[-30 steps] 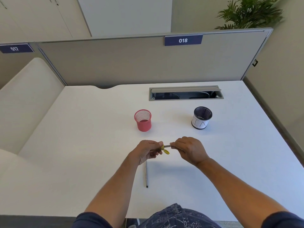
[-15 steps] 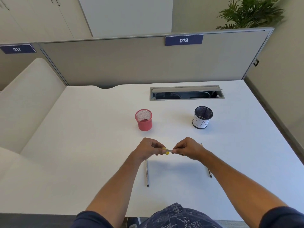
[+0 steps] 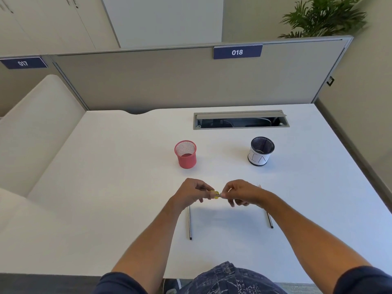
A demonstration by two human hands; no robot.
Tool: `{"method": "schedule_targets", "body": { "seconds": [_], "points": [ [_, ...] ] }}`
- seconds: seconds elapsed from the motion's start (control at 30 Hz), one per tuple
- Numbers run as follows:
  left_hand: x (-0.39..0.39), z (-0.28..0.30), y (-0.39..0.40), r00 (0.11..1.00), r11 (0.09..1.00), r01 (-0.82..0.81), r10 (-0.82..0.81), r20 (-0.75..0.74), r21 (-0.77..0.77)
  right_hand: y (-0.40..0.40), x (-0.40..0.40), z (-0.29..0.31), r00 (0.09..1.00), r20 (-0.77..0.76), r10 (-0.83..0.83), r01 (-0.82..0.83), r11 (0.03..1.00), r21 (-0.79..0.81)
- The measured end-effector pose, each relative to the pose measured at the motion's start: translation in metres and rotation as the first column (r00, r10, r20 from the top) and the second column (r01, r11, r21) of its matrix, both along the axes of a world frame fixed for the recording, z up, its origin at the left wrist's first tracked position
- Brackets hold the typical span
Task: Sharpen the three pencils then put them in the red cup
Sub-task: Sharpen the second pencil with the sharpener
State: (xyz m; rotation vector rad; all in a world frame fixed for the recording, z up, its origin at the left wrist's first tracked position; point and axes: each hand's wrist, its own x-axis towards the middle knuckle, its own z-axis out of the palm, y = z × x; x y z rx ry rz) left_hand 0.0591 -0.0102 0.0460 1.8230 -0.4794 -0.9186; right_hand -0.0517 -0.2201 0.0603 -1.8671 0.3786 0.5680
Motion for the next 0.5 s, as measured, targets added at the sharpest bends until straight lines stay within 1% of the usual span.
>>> {"method": "schedule_targets", "body": {
  "seconds": [0.03, 0.07, 0.13, 0.17, 0.2, 0.23, 0.27, 0.33, 0.43, 0.5],
  "points": [
    [0.0, -0.001, 0.002, 1.0, 1.0, -0.014, 0.014, -0.022, 0.016, 0.0, 0.0, 0.001, 0.998, 0.065, 0.018, -0.015, 0.999, -0.033],
    [0.001, -0.003, 0.004, 0.998, 0.999, -0.029, 0.031, -0.056, 0.022, 0.0, 0.0, 0.002, 0.989, 0.131, 0.063, -0.049, 0.993, -0.106],
    [0.003, -0.005, 0.007, 0.984, 0.997, -0.074, 0.075, -0.161, 0.011, 0.002, 0.0, 0.001, 0.962, 0.218, 0.166, -0.085, 0.936, -0.34],
    [0.004, -0.006, 0.008, 0.972, 0.995, -0.099, 0.098, -0.214, 0.004, 0.005, -0.001, 0.0, 0.944, 0.253, 0.212, -0.064, 0.869, -0.49],
    [0.004, -0.006, 0.008, 0.958, 0.993, -0.12, 0.116, -0.262, -0.001, 0.008, -0.003, -0.001, 0.912, 0.312, 0.265, -0.01, 0.776, -0.631],
    [0.005, -0.006, 0.009, 0.943, 0.99, -0.139, 0.13, -0.306, -0.007, 0.009, -0.004, -0.005, 0.859, 0.399, 0.321, 0.074, 0.693, -0.718],
    [0.006, -0.006, 0.009, 0.928, 0.988, -0.154, 0.139, -0.346, -0.015, 0.01, -0.006, -0.011, 0.792, 0.482, 0.375, 0.149, 0.647, -0.748],
    [0.008, -0.005, 0.01, 0.9, 0.984, -0.178, 0.156, -0.408, -0.017, 0.009, -0.009, -0.021, 0.67, 0.598, 0.44, 0.236, 0.638, -0.733],
    [0.008, -0.003, 0.009, 0.871, 0.984, -0.178, 0.17, -0.461, 0.026, 0.008, -0.012, -0.027, 0.547, 0.688, 0.477, 0.271, 0.676, -0.685],
    [0.007, -0.002, 0.007, 0.857, 0.985, -0.166, 0.168, -0.488, 0.048, 0.006, -0.012, -0.03, 0.485, 0.7, 0.525, 0.326, 0.633, -0.702]
  ]
}}
